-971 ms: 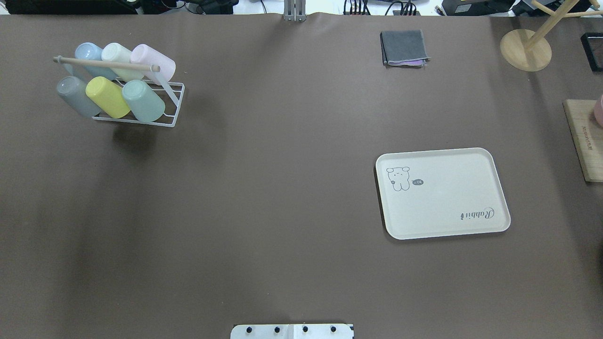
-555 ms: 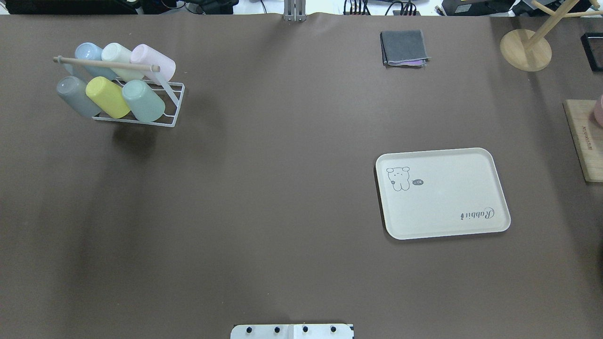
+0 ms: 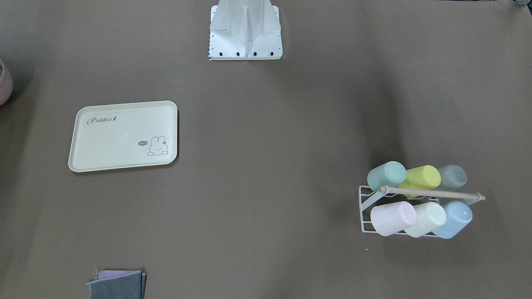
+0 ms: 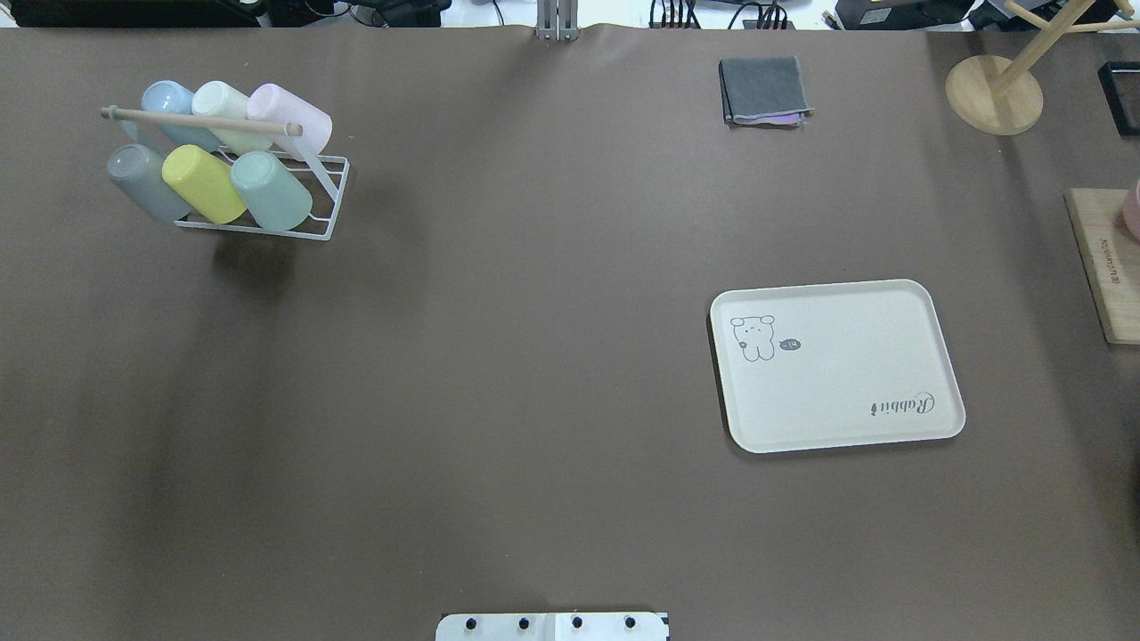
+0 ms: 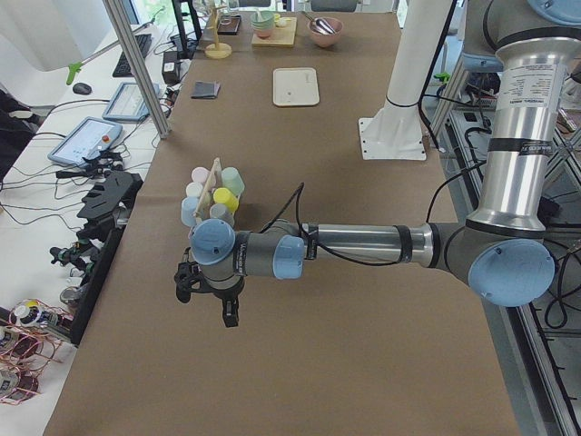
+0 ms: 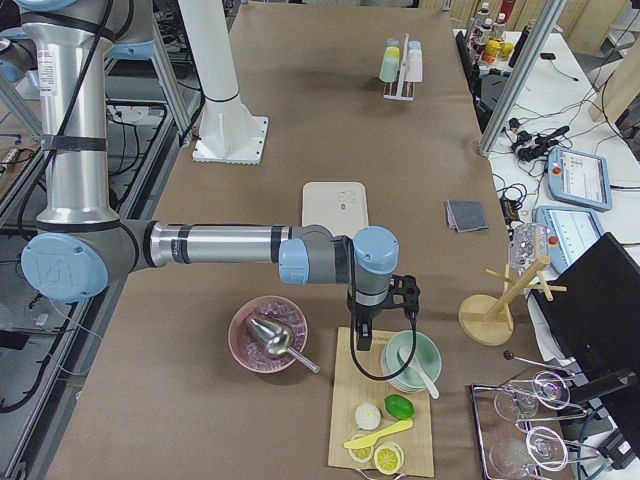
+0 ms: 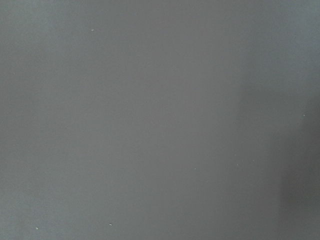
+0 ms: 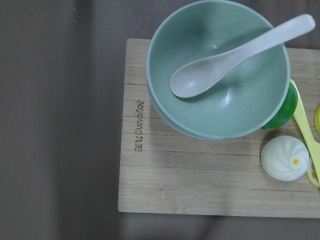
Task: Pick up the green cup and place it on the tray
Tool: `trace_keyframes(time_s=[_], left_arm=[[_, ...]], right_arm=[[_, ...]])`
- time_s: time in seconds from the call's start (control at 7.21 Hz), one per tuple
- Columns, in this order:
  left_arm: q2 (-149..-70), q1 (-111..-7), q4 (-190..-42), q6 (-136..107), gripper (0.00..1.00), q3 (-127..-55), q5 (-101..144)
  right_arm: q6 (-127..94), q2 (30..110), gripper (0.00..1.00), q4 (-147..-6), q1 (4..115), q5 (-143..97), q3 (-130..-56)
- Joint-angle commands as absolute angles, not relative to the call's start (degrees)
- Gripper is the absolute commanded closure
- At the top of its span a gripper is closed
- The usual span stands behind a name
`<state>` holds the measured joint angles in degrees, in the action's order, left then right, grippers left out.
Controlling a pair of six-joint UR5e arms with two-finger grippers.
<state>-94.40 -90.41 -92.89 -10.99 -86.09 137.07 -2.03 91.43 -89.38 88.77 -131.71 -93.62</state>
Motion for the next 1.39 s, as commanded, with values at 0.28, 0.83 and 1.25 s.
trace_keyframes(time_s=[0.28, 0.83, 1.25], left_arm=[[-94.48, -90.44, -92.64, -10.99, 0.01, -86.13, 137.11], [-94.48, -90.53, -92.55, -10.99, 0.01, -86.66, 137.29], [-94.57, -90.61, -92.37, -11.07, 0.01, -87.62, 137.46]], right_arm=[[-2.11, 91.67, 0.00, -89.30, 88.68, -131.31, -93.60], [-1.84, 91.76, 0.00, -86.77, 88.68, -131.66, -93.34], [-2.81, 93.08, 0.00, -82.97, 88.77, -131.84, -93.69]])
